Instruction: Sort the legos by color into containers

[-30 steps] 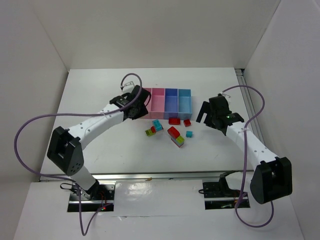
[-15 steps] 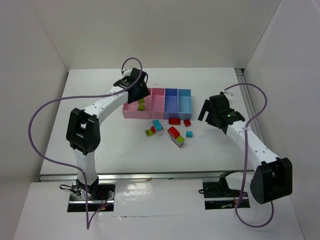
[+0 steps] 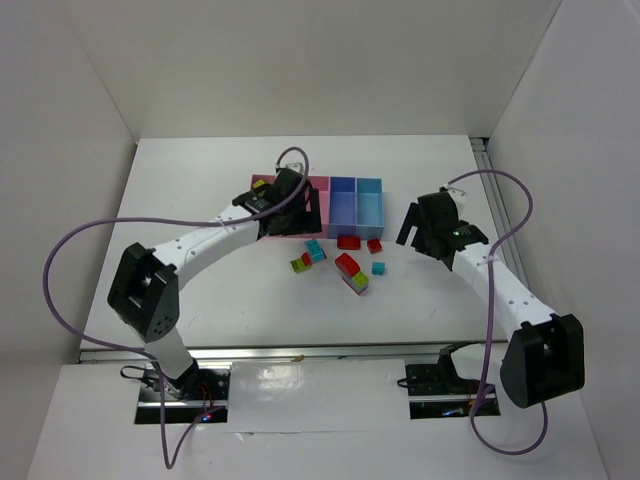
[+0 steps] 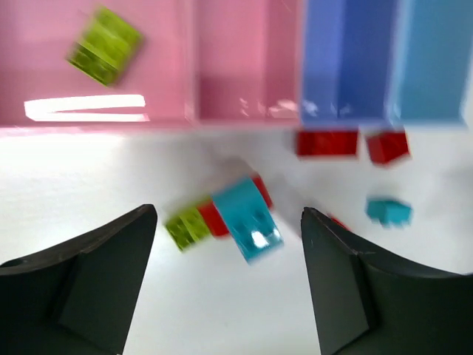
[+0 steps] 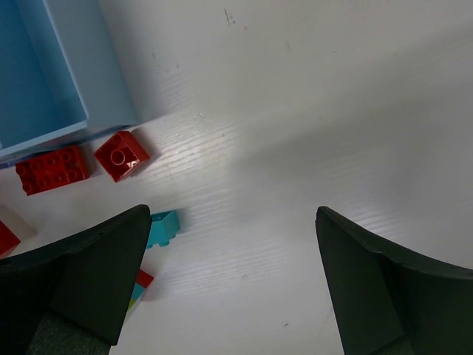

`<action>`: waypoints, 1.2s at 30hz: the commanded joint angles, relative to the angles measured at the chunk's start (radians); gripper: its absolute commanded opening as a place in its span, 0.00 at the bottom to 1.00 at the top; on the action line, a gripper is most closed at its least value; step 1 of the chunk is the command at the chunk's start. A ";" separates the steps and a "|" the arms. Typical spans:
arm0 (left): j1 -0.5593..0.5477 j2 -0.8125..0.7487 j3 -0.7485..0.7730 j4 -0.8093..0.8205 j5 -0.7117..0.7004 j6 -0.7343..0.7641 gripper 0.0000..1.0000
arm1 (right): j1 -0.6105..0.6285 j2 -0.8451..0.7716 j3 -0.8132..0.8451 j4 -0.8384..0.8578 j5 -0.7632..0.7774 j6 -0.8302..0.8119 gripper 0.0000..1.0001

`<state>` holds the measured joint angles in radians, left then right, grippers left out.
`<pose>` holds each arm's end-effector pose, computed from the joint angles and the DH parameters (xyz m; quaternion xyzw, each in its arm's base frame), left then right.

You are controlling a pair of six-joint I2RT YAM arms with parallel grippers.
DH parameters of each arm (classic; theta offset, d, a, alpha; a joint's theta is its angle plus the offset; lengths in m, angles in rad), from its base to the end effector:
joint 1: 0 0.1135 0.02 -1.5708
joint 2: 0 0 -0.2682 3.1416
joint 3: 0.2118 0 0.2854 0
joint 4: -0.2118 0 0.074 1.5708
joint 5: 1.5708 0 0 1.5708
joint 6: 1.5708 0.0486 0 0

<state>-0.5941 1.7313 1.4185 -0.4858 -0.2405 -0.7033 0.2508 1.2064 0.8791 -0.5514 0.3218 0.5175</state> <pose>0.3639 -0.2319 0.2627 -0.0953 0.9159 -0.1373 0.3651 0.2795 0.0557 0.2387 0.1773 0.9131 -0.0143 0.3669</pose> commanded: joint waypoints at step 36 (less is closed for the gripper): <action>-0.159 0.028 0.005 -0.129 -0.118 -0.249 0.34 | 0.005 -0.021 0.001 0.044 -0.053 0.009 1.00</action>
<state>-0.7490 1.8530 1.4193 -0.5816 -0.3351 -0.9691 0.2508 1.2171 0.8715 -0.5381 0.2764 0.5270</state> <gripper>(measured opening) 0.477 0.995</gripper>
